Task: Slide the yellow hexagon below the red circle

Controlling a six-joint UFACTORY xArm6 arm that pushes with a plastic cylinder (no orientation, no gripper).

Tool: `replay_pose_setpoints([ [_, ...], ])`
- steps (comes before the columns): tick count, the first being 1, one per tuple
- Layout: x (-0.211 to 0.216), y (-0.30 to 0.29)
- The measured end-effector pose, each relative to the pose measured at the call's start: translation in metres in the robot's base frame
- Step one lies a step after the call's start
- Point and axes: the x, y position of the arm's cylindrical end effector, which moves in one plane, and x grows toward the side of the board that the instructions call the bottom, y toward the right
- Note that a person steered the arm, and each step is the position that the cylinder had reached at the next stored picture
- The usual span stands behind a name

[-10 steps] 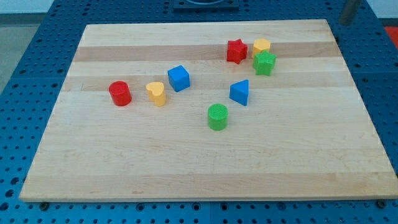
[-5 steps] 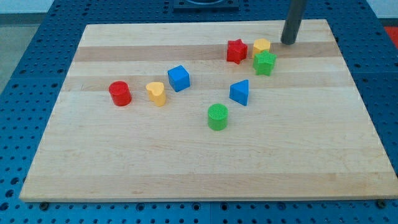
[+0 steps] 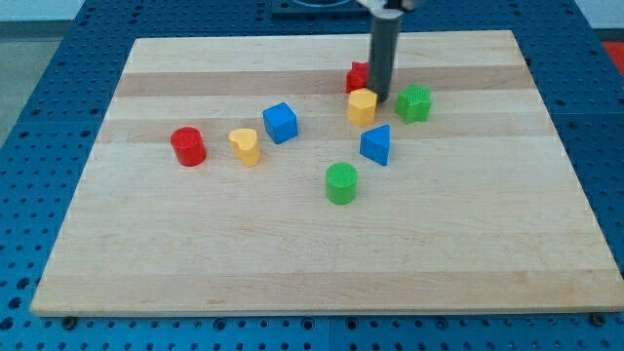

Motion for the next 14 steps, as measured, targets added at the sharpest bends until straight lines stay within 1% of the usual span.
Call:
replay_pose_setpoints([
  [1, 0.019, -0.029],
  [3, 0.061, -0.034],
  [6, 0.149, -0.038],
  [7, 0.160, -0.066],
  [8, 0.161, -0.095],
  [9, 0.160, -0.110],
  [11, 0.138, -0.126],
  [14, 0.138, -0.125],
])
